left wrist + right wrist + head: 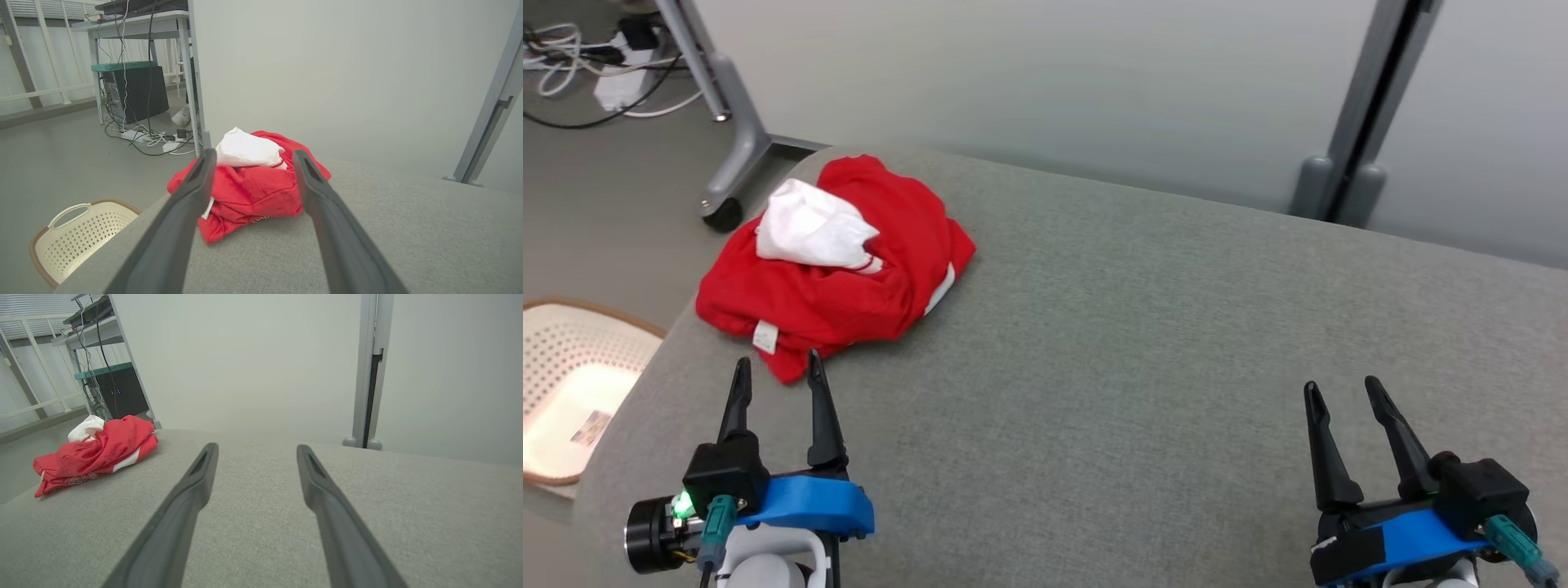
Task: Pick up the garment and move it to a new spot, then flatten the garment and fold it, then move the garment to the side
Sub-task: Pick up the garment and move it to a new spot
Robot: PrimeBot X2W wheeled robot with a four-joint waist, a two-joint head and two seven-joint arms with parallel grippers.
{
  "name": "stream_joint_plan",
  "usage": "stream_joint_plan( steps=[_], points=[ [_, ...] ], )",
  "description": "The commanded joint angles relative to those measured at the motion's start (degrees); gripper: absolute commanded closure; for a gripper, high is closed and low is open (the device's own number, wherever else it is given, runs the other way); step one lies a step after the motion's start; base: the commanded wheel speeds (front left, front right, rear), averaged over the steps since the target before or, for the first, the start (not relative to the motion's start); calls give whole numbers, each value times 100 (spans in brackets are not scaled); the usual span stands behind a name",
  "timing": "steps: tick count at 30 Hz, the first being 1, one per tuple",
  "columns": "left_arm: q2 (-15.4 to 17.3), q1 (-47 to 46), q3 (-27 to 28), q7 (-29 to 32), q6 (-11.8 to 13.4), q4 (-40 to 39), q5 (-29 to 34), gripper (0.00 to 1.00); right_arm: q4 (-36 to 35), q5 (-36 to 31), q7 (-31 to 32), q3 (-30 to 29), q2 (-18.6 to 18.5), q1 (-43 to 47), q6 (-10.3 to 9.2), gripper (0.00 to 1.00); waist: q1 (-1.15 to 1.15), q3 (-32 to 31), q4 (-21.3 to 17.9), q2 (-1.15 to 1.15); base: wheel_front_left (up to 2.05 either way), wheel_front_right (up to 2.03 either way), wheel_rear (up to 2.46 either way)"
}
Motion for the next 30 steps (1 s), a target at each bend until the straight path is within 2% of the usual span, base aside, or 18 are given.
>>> stream_joint_plan(
  steps=[1,8,15,20,24,28,30],
  points=[
    [7,-24,32,-30,24,-10,-27,0,12,-54,4,-2,-35,-100,15,0,0,151,226,0,0,0,0],
    [18,85,80,-56,75,-66,-108,0,3,-121,60,33,-35,-174,15,0,0,202,736,0,0,0,0],
    [33,160,105,-74,83,-120,-158,0,-19,-169,101,68,-35,-214,15,0,0,258,908,0,0,0,0],
    [25,85,137,-83,124,-162,-200,0,-33,-206,147,72,-35,-230,14,0,0,320,822,0,0,0,0],
    [124,-228,177,-87,62,-152,-234,0,-105,-246,180,59,-35,-272,15,0,0,437,655,0,0,0,0],
    [290,-774,286,-56,-11,-75,-296,0,-242,-361,263,15,-35,-358,15,0,0,652,429,0,0,0,0],
    [449,-1330,415,-6,-66,-1,-372,0,-412,-483,341,-17,-36,-441,14,0,0,916,224,0,0,0,0]
  ],
)
